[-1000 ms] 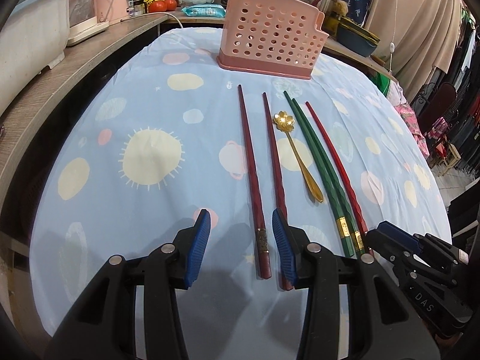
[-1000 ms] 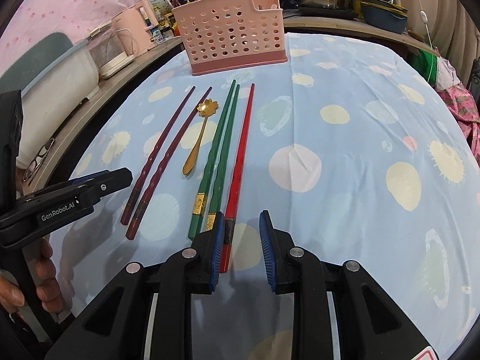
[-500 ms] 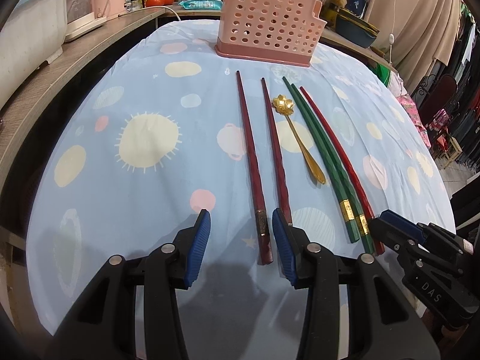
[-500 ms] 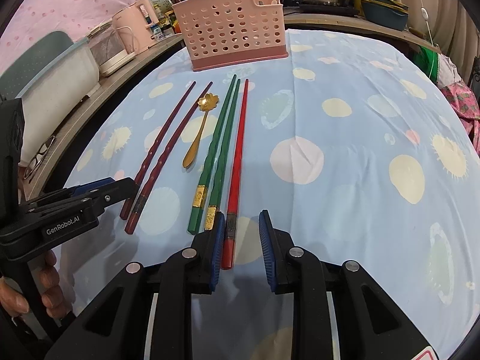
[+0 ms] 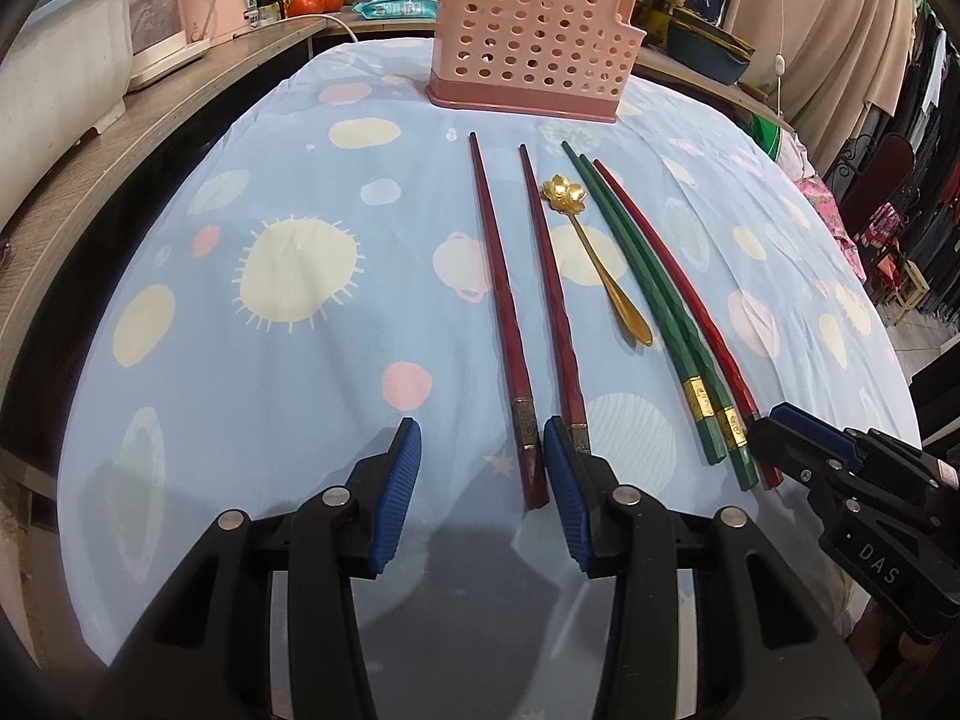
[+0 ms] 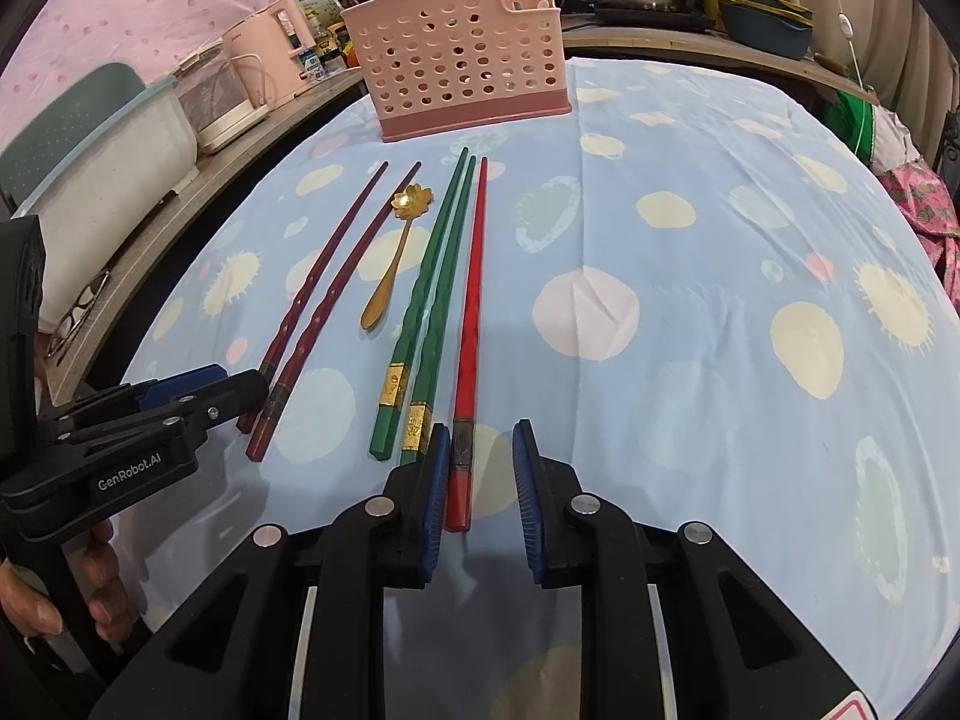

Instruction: Organize utensils

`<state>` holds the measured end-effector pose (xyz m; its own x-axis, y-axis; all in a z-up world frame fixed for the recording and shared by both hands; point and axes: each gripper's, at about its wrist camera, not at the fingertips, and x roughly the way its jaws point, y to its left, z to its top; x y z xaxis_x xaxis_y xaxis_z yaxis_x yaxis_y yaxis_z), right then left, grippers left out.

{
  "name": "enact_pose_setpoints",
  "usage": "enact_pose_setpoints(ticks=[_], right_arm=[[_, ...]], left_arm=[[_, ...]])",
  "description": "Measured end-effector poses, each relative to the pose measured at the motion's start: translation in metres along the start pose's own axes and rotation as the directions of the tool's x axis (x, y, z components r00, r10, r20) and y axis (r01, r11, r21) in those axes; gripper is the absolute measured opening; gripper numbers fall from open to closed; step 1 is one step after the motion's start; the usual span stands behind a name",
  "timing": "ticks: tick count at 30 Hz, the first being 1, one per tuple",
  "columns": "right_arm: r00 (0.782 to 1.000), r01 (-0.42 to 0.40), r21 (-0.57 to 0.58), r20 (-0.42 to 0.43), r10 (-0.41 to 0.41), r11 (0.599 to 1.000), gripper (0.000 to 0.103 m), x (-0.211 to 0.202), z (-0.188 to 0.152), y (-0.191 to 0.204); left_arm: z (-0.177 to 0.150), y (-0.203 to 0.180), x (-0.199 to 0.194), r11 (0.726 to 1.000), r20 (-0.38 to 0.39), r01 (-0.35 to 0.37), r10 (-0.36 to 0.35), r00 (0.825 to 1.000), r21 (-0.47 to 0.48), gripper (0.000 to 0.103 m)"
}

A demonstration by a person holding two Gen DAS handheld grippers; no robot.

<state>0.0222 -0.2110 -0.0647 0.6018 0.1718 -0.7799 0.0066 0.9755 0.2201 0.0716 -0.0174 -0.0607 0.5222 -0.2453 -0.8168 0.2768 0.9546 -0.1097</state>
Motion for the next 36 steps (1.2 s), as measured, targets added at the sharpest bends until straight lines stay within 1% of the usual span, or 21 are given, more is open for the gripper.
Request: enact_pose_setpoints(ticks=[4, 10, 11, 12, 18, 27, 36], right_arm=[[1.0, -0.001, 0.0, 0.0, 0.001, 1.0, 0.019, 0.0, 0.0, 0.0], [1.0, 0.0, 0.004, 0.001, 0.0, 1.0, 0.014, -0.001, -0.001, -0.005], [1.0, 0.0, 0.006, 0.001, 0.0, 1.0, 0.013, -0.001, -0.002, -0.006], [1.0, 0.0, 0.007, 0.001, 0.0, 1.0, 0.013, -0.002, -0.002, -0.007], [1.0, 0.001, 0.008, 0.002, -0.001, 1.0, 0.008, -0.002, -0.003, -0.009], [1.0, -0.002, 0.01, 0.007, 0.002, 1.0, 0.008, -0.004, -0.003, -0.01], [0.999, 0.001, 0.015, 0.04, -0.002, 1.0, 0.008, -0.014, 0.001, -0.011]], left_arm=[[-0.001, 0.0, 0.0, 1.0, 0.005, -0.002, 0.002, 1.0, 0.005, 0.04], [-0.002, 0.002, -0.002, 1.0, 0.007, 0.008, -0.008, 1.0, 0.003, 0.026], [-0.002, 0.003, -0.002, 1.0, 0.005, 0.01, -0.01, 1.0, 0.003, 0.019], [-0.002, 0.003, -0.001, 1.0, 0.003, 0.015, -0.015, 1.0, 0.003, 0.015], [-0.002, 0.004, -0.002, 0.999, -0.007, 0.046, -0.047, 0.999, -0.007, 0.007], [-0.002, 0.006, -0.006, 0.997, -0.015, 0.067, -0.068, 0.998, -0.029, 0.007], [0.004, 0.008, -0.022, 0.996, 0.014, 0.076, -0.076, 0.997, -0.046, 0.007]])
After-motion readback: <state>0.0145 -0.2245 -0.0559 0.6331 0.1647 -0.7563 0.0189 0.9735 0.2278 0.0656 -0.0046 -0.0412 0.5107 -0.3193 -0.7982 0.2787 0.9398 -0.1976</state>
